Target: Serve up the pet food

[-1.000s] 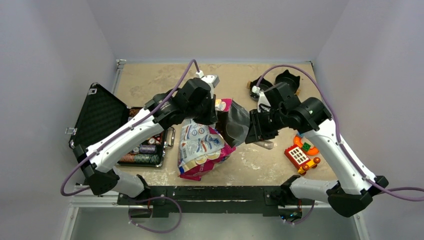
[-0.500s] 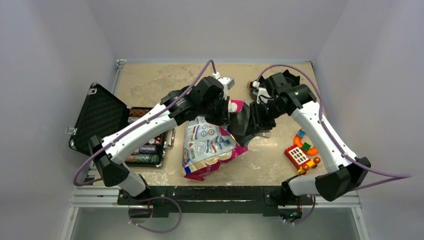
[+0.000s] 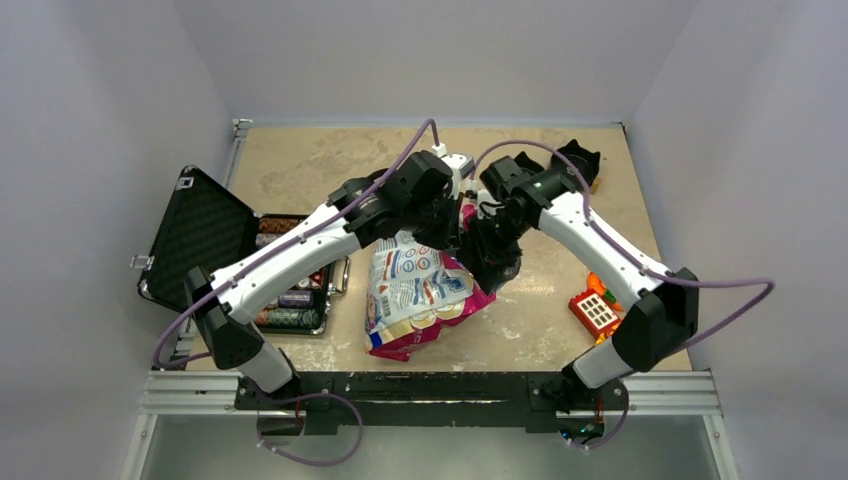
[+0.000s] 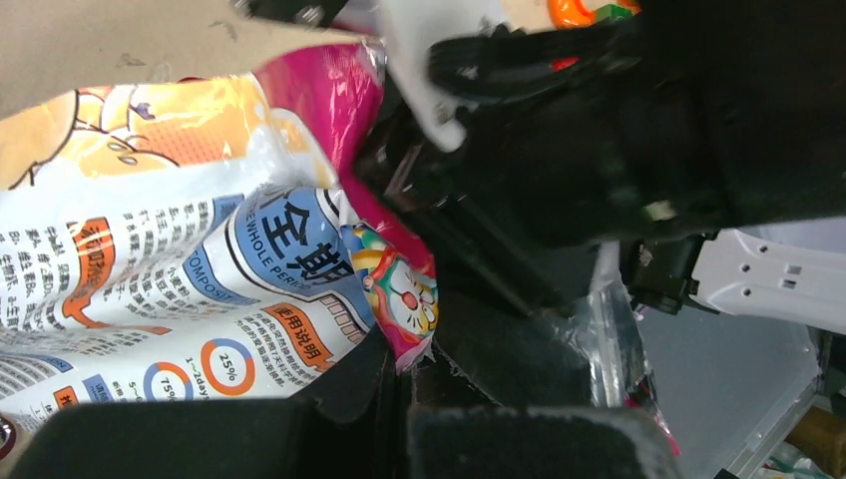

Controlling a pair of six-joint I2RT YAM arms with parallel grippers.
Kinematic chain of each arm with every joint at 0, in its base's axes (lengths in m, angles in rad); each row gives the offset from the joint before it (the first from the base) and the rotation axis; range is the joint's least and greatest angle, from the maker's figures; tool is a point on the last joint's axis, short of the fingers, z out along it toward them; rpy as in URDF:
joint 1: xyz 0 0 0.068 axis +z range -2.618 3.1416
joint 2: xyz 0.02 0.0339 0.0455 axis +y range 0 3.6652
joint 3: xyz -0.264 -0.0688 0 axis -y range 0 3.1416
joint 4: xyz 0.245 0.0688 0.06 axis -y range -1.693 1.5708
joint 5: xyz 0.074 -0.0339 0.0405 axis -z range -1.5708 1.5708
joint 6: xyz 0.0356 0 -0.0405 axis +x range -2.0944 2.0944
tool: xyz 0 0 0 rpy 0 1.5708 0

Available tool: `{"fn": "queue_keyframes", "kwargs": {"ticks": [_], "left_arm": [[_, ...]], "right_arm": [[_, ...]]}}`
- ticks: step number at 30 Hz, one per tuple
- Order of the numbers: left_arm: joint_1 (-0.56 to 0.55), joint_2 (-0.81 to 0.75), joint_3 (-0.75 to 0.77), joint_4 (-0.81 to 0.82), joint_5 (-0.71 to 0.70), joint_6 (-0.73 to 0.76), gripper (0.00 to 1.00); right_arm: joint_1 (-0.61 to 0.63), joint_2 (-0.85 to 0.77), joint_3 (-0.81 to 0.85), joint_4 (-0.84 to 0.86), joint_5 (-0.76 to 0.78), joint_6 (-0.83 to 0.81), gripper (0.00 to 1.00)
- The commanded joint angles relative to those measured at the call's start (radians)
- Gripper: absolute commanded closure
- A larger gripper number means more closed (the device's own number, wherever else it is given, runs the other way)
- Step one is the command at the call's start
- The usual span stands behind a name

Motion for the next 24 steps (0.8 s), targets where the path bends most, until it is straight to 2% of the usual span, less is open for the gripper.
{"fn": "queue_keyframes", "kwargs": {"ticks": [1,4,8,10,16,19,24], "left_arm": [[-0.017,0.02,0.143,0.201,0.095,-0.022,1.0],[-0.015,0.014,0.142,0.185,0.081,-0.017,1.0],[-0.014,-0.055,0.093,0.214,0.039,0.008,1.0],[-0.014,-0.107,0.057,0.233,-0.003,0.027,1.0],[-0.008,-0.253,-0.039,0.255,-0.138,0.085,1.0],[-0.008,-0.301,-0.083,0.264,-0.181,0.087,1.0],[-0.007,-0.332,-0.118,0.259,-0.19,0.082,1.0]], "right_arm": [[0.049,0.091,-0.066,0.262,-0.136,0.02,1.0],[0.035,0.013,-0.139,0.419,-0.367,0.058,1.0],[-0.086,-0.165,-0.233,0.615,-0.684,0.157,1.0],[-0.13,-0.237,-0.254,0.633,-0.788,0.17,1.0],[-0.268,-0.376,-0.342,0.512,-0.819,0.134,1.0],[-0.296,-0.414,-0.42,0.538,-0.825,0.149,1.0],[-0.313,-0.434,-0.444,0.563,-0.815,0.182,1.0]]}}
